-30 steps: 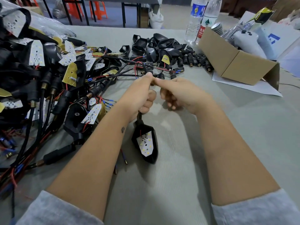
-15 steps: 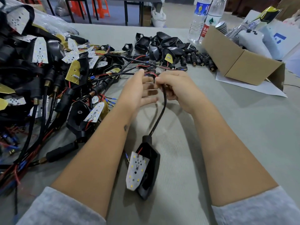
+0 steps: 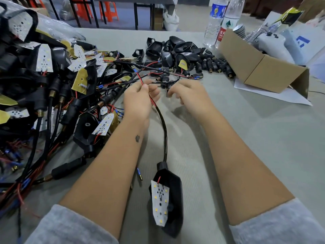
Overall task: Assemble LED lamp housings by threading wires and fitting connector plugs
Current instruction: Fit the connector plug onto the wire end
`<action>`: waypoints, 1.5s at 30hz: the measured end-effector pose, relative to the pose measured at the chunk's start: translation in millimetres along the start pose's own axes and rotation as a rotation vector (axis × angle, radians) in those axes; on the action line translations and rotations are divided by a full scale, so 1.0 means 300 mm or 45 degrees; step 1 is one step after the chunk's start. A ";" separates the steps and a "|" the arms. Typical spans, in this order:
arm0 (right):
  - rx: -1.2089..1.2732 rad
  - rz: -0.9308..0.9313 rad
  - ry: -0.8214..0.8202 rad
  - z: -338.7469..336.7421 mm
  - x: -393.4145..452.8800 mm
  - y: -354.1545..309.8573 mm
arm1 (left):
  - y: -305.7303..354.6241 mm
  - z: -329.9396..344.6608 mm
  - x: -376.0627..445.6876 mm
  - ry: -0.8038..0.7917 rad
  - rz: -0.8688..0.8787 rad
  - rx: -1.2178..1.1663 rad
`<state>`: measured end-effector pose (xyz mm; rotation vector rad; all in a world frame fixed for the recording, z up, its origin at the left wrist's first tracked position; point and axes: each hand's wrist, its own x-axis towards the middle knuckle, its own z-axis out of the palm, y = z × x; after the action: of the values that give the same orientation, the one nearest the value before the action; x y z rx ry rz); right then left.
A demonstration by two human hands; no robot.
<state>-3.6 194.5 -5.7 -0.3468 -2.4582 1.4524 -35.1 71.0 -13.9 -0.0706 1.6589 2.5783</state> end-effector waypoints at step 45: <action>1.385 0.182 -0.033 -0.010 -0.002 0.003 | -0.004 -0.006 -0.032 -0.187 0.137 0.471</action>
<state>-1.9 197.3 -5.3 -0.2468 -1.3291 2.5431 -25.4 69.7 -15.1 0.2291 2.0947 2.2331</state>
